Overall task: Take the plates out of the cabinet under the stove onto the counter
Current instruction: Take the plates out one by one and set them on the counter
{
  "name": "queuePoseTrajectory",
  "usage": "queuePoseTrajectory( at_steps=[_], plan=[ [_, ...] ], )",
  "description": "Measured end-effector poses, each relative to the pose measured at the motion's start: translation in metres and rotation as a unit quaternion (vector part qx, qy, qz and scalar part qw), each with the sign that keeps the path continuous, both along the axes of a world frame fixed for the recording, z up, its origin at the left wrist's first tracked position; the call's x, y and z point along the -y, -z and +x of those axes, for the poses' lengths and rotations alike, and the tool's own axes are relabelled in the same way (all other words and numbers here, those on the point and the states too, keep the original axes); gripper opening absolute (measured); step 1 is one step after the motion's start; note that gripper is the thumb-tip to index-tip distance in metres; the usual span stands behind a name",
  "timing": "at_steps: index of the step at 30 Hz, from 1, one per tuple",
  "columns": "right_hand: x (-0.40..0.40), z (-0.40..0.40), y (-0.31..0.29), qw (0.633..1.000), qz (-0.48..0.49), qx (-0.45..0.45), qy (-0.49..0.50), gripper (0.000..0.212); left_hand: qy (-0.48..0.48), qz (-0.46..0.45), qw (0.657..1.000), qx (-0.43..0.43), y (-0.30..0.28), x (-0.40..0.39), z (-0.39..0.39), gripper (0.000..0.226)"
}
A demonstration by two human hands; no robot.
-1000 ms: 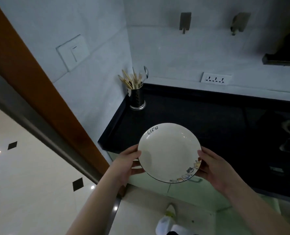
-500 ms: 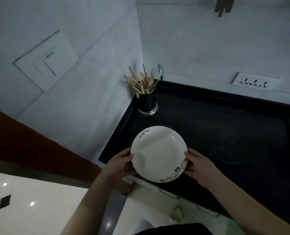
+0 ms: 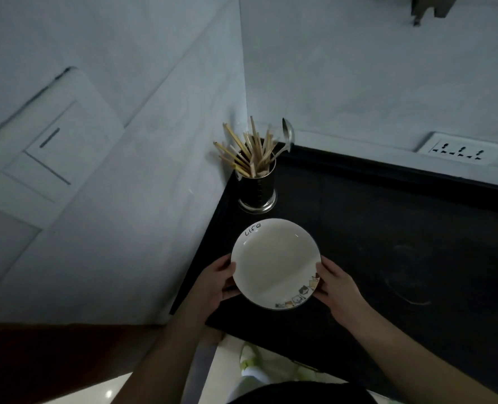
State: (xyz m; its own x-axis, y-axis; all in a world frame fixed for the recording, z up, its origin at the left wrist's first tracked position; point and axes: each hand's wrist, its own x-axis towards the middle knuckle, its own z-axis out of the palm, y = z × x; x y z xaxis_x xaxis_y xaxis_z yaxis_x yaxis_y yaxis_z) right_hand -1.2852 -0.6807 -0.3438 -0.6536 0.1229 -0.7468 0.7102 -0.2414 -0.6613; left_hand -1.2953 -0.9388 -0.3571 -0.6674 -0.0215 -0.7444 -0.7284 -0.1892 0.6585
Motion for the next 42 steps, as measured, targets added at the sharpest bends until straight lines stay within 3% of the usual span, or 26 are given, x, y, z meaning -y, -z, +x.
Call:
queuePoseTrajectory(
  at_steps=[9,17,34,42],
  plan=[
    [-0.001,-0.006,0.004,0.999,0.005,0.031,0.01,0.038,0.014,-0.041,0.999,-0.01,0.005,-0.007,-0.015,0.034],
    [0.001,-0.006,0.015,0.996,0.087,0.014,0.006,0.032,0.02,-0.099,0.995,-0.022,0.005,-0.015,-0.022,0.03],
    [-0.006,-0.008,0.03,0.988,0.155,0.013,-0.014,0.032,0.052,-0.151,0.987,-0.034,0.007,-0.019,-0.029,0.03],
    [-0.008,-0.012,0.027,0.948,0.269,-0.028,-0.168,0.019,0.084,-0.179,0.979,-0.041,0.006,-0.017,-0.033,0.031]
  ],
)
